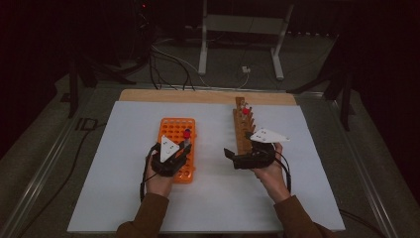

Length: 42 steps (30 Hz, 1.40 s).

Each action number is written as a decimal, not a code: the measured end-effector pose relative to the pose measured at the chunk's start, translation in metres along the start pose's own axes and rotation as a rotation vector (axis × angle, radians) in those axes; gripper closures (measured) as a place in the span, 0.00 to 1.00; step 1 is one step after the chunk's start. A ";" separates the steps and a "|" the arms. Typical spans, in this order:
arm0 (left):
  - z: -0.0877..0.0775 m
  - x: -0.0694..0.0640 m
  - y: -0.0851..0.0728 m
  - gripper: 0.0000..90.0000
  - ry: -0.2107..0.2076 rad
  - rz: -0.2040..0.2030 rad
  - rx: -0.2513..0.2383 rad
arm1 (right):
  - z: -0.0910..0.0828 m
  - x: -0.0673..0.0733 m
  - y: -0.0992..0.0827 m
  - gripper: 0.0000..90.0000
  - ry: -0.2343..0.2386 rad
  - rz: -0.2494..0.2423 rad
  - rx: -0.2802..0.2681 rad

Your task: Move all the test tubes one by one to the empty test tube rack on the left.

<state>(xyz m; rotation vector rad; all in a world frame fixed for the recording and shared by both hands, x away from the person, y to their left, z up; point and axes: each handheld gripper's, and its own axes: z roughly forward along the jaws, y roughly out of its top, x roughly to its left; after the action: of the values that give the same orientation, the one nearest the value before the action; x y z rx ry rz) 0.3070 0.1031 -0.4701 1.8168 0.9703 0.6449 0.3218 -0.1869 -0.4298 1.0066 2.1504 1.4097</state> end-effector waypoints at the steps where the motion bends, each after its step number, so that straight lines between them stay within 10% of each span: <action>1: 0.001 0.000 -0.001 0.83 -0.002 0.001 0.002 | 0.000 0.000 0.000 0.02 0.001 0.001 0.001; 34: 0.021 -0.003 -0.010 0.83 0.027 -0.029 0.218 | 0.003 0.000 -0.008 0.02 0.018 0.003 0.022; 42: 0.017 -0.004 -0.010 0.61 0.015 -0.049 0.199 | 0.001 -0.002 -0.008 0.02 0.017 0.007 0.017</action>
<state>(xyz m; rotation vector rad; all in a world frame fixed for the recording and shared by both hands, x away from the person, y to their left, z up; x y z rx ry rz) 0.3151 0.0939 -0.4864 1.9572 1.1187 0.5477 0.3212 -0.1896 -0.4376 1.0123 2.1762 1.4108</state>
